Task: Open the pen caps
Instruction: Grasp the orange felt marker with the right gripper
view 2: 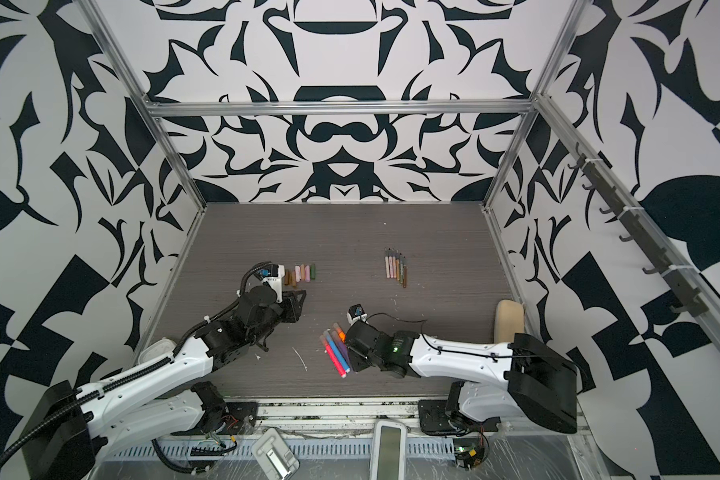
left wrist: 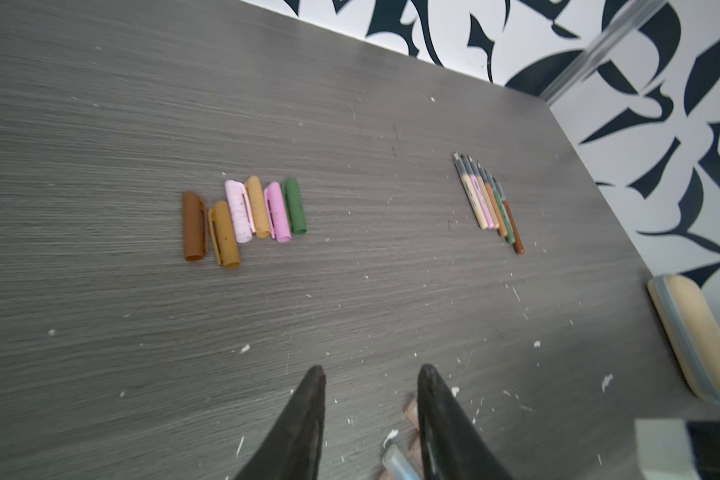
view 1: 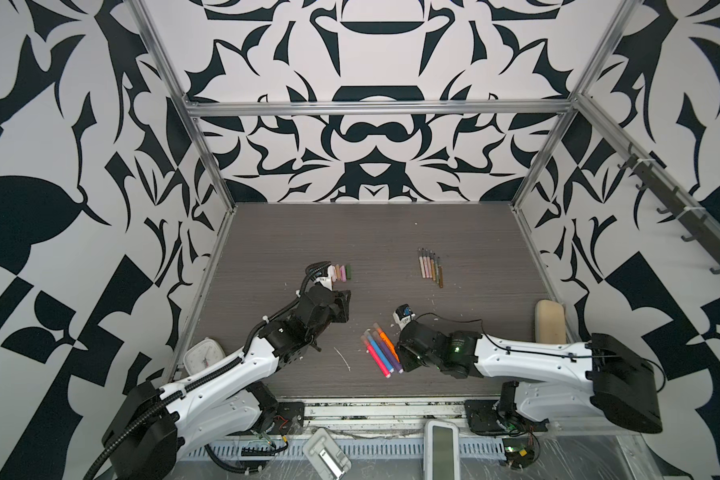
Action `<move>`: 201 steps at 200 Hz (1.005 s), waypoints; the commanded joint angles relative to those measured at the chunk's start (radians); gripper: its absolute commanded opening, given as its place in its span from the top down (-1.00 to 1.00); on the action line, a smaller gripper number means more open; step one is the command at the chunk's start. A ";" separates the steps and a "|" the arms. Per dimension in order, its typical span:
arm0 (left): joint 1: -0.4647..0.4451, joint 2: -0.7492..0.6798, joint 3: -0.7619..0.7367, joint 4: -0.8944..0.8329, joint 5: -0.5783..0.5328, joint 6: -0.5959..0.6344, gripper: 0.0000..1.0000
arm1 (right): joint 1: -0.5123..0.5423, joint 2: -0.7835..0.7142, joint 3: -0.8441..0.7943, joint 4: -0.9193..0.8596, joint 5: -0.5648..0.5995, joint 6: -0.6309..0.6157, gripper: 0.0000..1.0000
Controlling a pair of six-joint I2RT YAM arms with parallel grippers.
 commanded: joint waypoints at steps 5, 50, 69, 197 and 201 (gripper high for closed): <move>-0.002 0.006 0.023 0.001 0.060 0.026 0.18 | 0.005 0.073 0.074 -0.021 -0.023 -0.019 0.39; -0.002 0.037 0.053 -0.028 0.145 0.017 0.09 | 0.005 0.177 0.145 -0.115 0.022 0.046 0.39; -0.002 0.053 0.074 -0.049 0.184 0.005 0.09 | 0.005 0.207 0.164 -0.136 0.022 0.065 0.39; -0.002 0.057 0.083 -0.124 0.406 -0.210 0.02 | -0.105 0.306 0.197 -0.122 -0.045 0.116 0.44; -0.001 0.056 0.076 -0.122 0.421 -0.230 0.02 | -0.122 0.301 0.189 -0.107 -0.065 0.114 0.46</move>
